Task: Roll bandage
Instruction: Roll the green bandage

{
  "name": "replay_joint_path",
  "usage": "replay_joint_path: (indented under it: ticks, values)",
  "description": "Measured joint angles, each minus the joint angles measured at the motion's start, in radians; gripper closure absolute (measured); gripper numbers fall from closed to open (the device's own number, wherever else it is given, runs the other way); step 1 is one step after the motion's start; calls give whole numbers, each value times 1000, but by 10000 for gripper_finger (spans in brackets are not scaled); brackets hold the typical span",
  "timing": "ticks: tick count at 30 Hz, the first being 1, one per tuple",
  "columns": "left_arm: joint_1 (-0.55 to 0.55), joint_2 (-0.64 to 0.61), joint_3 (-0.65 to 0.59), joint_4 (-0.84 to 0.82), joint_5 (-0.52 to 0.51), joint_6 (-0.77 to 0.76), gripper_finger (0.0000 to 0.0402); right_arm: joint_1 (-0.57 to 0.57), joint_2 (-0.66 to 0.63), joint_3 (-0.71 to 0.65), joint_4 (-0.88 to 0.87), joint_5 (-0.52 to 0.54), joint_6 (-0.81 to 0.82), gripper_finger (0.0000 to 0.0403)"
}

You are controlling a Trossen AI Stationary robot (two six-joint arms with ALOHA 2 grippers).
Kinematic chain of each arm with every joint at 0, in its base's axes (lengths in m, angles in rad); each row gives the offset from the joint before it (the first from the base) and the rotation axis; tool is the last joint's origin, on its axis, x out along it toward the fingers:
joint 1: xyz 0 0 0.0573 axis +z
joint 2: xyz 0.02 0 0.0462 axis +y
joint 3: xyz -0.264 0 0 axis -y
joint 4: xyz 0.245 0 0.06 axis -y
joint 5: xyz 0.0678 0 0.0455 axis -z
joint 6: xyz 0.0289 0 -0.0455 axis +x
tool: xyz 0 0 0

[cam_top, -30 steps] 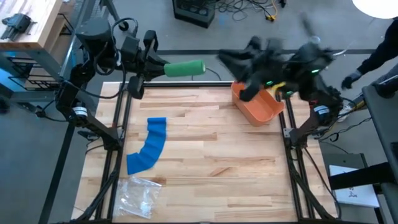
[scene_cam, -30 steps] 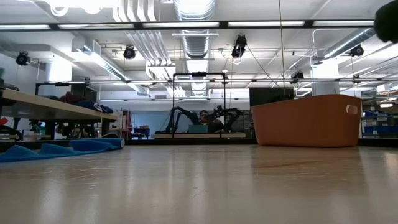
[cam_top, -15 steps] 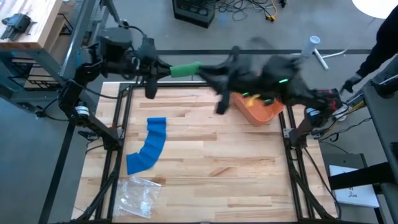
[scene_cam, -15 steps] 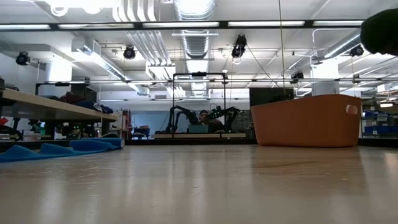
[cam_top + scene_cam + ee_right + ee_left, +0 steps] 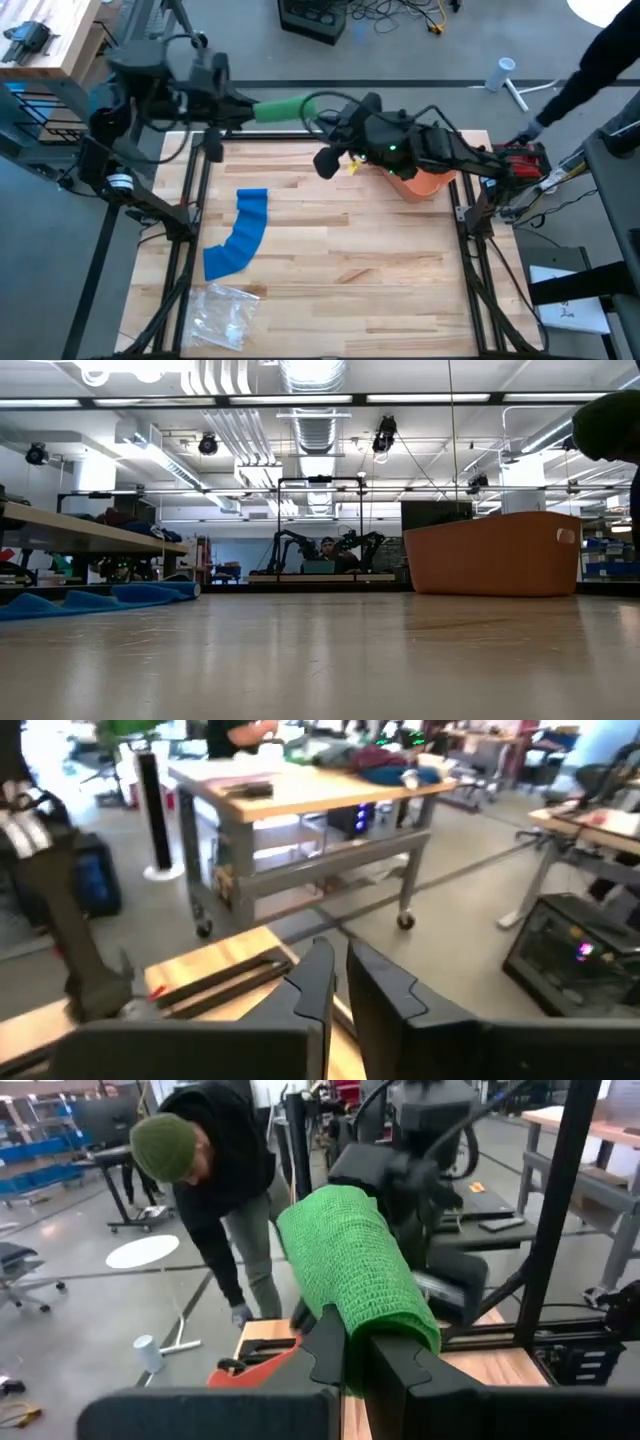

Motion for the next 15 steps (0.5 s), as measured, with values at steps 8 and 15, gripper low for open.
replay_joint_path:
  ticks: [8, 15]
  values:
    - [1, -1, -5, -44, -100, 20, 395, 15, -51, 8, 261, -234, -147, 385]
    - [0, 33, -7, -36, -97, 1, 395, 4, -27, 9, 388, -310, -260, 385]
